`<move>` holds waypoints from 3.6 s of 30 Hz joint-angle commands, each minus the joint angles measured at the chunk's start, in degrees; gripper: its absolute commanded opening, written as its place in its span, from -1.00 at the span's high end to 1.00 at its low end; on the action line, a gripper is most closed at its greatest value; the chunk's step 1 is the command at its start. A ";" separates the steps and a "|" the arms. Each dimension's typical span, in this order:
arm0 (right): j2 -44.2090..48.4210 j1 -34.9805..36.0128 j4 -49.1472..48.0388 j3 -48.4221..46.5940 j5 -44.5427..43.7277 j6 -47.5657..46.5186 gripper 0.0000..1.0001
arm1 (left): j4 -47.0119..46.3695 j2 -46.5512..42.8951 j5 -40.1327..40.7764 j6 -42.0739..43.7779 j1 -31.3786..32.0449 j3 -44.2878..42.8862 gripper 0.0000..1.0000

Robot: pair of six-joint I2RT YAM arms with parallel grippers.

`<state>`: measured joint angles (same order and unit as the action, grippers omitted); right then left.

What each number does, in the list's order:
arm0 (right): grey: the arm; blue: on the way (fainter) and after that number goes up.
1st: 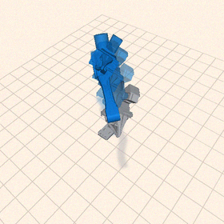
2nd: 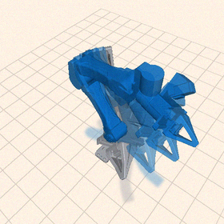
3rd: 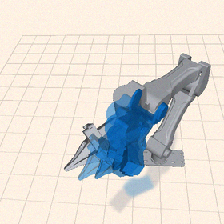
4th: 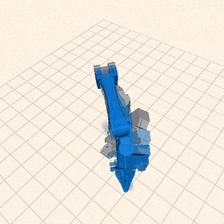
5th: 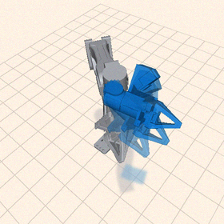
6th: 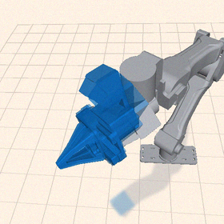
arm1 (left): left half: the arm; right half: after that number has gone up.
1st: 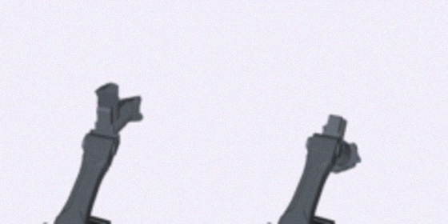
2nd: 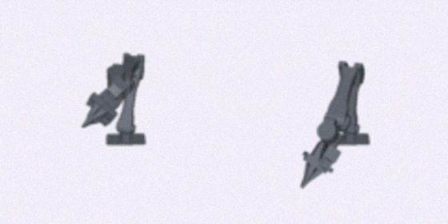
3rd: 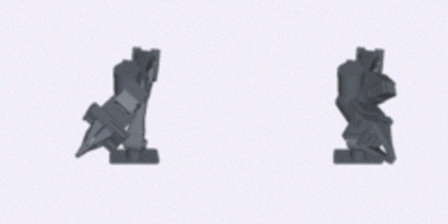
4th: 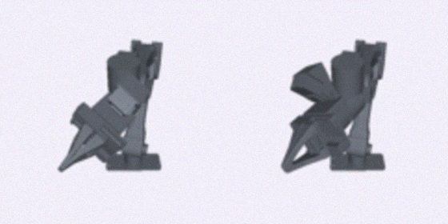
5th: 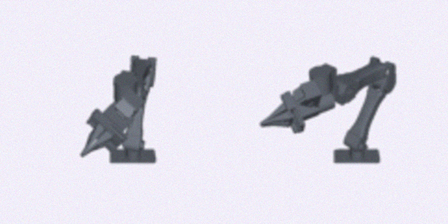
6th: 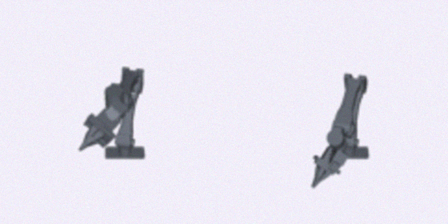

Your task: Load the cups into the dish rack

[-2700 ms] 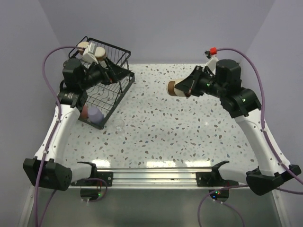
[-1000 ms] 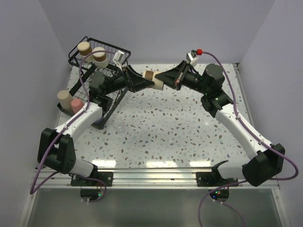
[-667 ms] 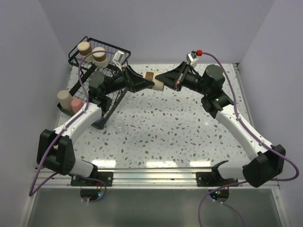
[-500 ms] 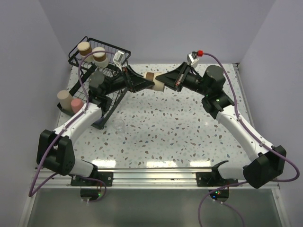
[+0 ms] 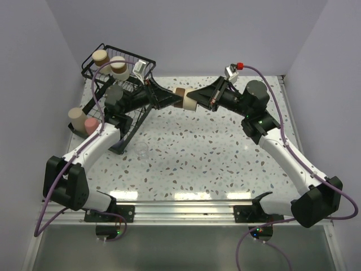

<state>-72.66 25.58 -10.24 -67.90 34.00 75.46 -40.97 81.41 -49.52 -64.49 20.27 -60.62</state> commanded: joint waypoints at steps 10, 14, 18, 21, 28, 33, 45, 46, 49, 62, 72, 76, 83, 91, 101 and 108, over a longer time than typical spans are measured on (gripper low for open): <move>3.49 -1.06 25.15 -7.07 -6.13 -15.51 -0.84 | 32.13 2.70 2.58 18.95 -8.75 -18.64 1.00; 6.74 -1.94 29.66 -3.92 -7.54 -17.98 -0.84 | 52.44 7.70 9.33 36.64 -11.66 -35.20 1.00; 9.99 -2.21 31.51 0.92 -8.16 -17.63 -0.83 | 62.66 9.21 25.12 46.81 -11.57 -40.98 1.00; 12.54 -2.29 31.77 4.26 -8.42 -16.67 -0.82 | 66.01 9.82 34.18 50.59 -11.57 -42.82 1.00; 13.51 -2.21 32.21 6.55 -8.16 -16.66 -0.79 | 71.03 14.92 49.34 54.47 -11.57 -51.52 1.00; 12.37 -2.21 33.35 5.41 -7.63 -17.63 -0.78 | 71.91 19.14 55.04 55.79 -11.57 -56.71 1.00; 10.44 -2.29 36.87 2.86 -5.96 -20.44 -0.75 | 72.88 24.32 56.56 57.90 -11.57 -60.05 1.00; 10.18 -2.21 37.04 2.69 -5.87 -20.70 -0.75 | 72.96 24.50 56.20 57.81 -11.57 -60.05 1.00; 9.30 -2.21 37.57 1.54 -5.79 -21.49 -0.74 | 72.61 24.42 55.49 57.63 -11.40 -58.92 1.00; 7.45 -2.29 37.22 1.63 -4.82 -22.20 -0.73 | 73.75 25.82 58.04 59.92 -9.20 -54.34 0.99; 6.75 -2.64 37.92 1.37 -4.38 -23.08 -0.72 | 74.98 27.49 59.88 60.71 -8.85 -54.87 -0.10; 6.48 -2.91 37.75 1.37 -4.03 -23.16 -0.71 | 75.07 27.67 60.24 60.89 -8.76 -54.96 -0.44; 5.87 -3.00 37.49 1.28 -3.59 -22.99 -0.71 | 75.25 27.67 59.80 60.89 -8.50 -55.74 -0.80; 5.95 -3.08 36.96 1.63 -3.59 -22.73 -0.71 | 75.86 25.82 56.81 59.39 -8.41 -58.99 -0.99; 4.99 -2.91 36.95 0.67 -5.17 -24.22 -0.71 | 67.36 11.51 54.09 53.95 -8.41 -46.72 -1.00; -1.41 2.80 43.62 -7.50 -11.40 -31.51 -0.68 | 60.50 -8.70 56.81 46.40 -8.49 -22.83 -1.00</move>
<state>-71.09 25.47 30.28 -70.41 25.93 48.95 26.85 80.20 6.28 -12.95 11.70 -90.87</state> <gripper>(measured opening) 0.840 0.997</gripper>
